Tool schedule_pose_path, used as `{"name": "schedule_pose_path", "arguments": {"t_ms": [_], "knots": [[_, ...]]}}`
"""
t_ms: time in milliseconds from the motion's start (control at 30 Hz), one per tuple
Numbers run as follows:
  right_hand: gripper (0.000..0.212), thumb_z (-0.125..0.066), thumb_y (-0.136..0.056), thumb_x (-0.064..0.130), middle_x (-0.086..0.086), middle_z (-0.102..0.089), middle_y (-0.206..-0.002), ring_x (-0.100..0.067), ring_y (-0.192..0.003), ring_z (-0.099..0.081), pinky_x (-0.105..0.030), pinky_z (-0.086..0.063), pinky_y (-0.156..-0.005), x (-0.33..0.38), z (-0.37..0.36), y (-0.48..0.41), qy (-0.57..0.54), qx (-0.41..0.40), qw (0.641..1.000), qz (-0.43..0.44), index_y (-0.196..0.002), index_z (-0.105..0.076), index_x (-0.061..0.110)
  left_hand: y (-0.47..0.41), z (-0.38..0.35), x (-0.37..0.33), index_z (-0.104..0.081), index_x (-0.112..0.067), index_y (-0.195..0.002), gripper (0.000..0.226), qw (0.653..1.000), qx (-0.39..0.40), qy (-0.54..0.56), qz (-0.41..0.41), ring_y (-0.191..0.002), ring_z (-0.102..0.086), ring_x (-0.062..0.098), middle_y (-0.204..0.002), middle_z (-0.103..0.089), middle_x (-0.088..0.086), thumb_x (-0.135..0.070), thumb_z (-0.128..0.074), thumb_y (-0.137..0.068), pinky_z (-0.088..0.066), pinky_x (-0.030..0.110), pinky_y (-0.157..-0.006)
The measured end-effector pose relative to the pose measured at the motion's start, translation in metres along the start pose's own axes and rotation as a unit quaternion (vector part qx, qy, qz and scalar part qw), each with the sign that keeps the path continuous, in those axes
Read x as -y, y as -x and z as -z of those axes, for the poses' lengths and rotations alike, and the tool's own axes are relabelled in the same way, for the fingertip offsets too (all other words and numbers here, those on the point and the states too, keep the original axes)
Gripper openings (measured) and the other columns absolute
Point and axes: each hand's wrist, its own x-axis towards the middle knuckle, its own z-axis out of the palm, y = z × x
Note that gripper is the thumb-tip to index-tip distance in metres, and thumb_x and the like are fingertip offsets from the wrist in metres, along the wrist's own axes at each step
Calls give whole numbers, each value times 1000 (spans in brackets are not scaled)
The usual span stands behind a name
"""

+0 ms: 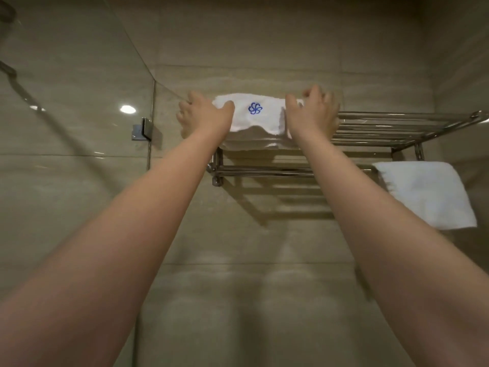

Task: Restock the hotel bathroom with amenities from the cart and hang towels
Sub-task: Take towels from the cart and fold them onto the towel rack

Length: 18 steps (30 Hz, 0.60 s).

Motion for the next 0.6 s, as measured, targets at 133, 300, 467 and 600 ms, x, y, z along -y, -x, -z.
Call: {"name": "schedule_pose_path", "arguments": {"t_ms": [133,300,467,600], "knots": [[43,-51,-88,44,-6,-43,-134,-26,-126,-38,-38,-33,-98,-14,6,31,-33,-35,999,-26,-121,-48,17,19,-2,20,-33,-7,-135,75,992,41,83,91,-128,-38,34,-140,-37,14,-50,-58,-79,-35,45,-106],[46,-53,-87,45,-6,-43,-134,-26,-124,-41,-41,-37,-99,-28,12,45,-102,28,988,-111,-122,-44,15,36,5,28,-28,-8,-141,77,972,123,155,130,-128,-42,29,-144,-38,11,-50,-57,-84,-39,40,-104],[39,-53,-86,42,-4,-51,-122,-25,-103,-53,-39,-45,-84,-37,18,55,-183,110,959,-185,-114,-45,16,53,12,29,-29,-11,-142,74,959,157,185,148,-120,-46,22,-140,-42,5,-49,-58,-85,-41,33,-94],[18,-50,-87,34,-4,-67,-89,-22,-76,-64,-31,-50,-68,-57,30,78,-159,205,946,-194,-87,-56,17,84,15,36,-43,-15,-121,46,951,185,181,168,-98,-48,17,-107,-50,-1,-45,-55,-88,-38,31,-81]]}}
